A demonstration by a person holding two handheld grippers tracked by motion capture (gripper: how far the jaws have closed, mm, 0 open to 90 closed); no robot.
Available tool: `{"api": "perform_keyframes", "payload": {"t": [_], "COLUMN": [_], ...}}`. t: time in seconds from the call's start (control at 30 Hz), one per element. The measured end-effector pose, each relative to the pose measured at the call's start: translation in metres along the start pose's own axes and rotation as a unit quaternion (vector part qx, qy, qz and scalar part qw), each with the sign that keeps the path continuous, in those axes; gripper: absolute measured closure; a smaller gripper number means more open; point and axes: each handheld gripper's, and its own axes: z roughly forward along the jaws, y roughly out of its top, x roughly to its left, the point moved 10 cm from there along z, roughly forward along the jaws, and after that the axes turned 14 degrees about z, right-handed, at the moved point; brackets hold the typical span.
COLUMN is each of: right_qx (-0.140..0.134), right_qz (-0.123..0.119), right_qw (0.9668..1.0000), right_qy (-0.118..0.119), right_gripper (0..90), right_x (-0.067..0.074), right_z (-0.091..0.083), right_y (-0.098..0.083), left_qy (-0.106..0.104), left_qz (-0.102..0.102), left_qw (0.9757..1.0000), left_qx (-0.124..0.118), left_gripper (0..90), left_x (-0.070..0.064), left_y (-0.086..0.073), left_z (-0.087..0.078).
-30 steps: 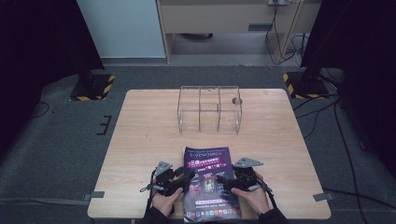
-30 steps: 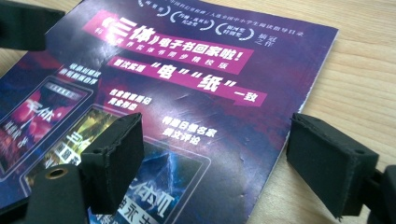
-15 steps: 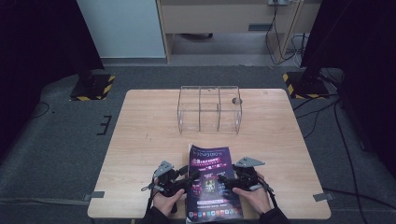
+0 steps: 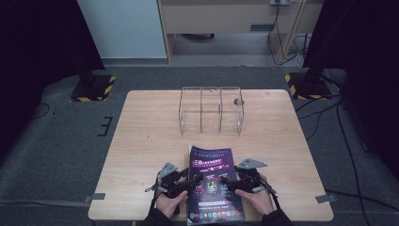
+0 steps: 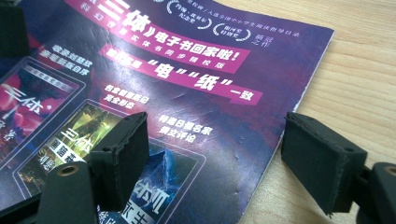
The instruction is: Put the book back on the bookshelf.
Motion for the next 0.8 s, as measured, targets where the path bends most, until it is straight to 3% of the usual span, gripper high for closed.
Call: {"api": "perform_keyframes", "payload": {"t": [0.13,0.2,0.3,0.37,0.4,0.5,0.8], "right_qx": [0.001,0.002,0.003,0.003,0.003,0.004,0.002], "right_qz": [0.001,-0.001,-0.001,-0.005,-0.006,-0.007,-0.005], "right_qw": [1.0,1.0,1.0,1.0,1.0,1.0,1.0], "right_qy": [-0.002,-0.002,0.001,0.0,-0.001,0.0,0.002], "right_gripper": [23.4,23.5,24.6,24.6,24.6,24.6,25.0], "right_x": [0.0,0.0,0.0,0.0,0.0,-0.001,-0.001], "right_z": [0.0,0.0,-0.001,-0.001,0.0,-0.001,-0.001], "right_y": [-0.001,-0.001,-0.001,-0.001,-0.001,-0.001,0.0], "left_qy": [-0.003,0.003,-0.012,-0.022,-0.013,-0.009,-0.008], "left_qz": [0.016,0.022,0.006,0.009,0.01,0.012,-0.023], "left_qw": [0.9998,0.9997,0.9996,0.9981,0.9973,0.9971,0.9934], "left_qx": [-0.014,0.004,0.026,0.057,0.071,0.075,0.112], "left_gripper": [35.5,35.4,37.2,40.4,38.2,45.6,66.9], "left_x": [-0.006,-0.007,-0.014,-0.02,-0.019,-0.015,-0.006], "left_y": [0.005,0.0,-0.009,-0.014,-0.016,-0.016,-0.015], "left_z": [-0.001,0.004,0.011,0.015,0.017,0.016,0.014]}}
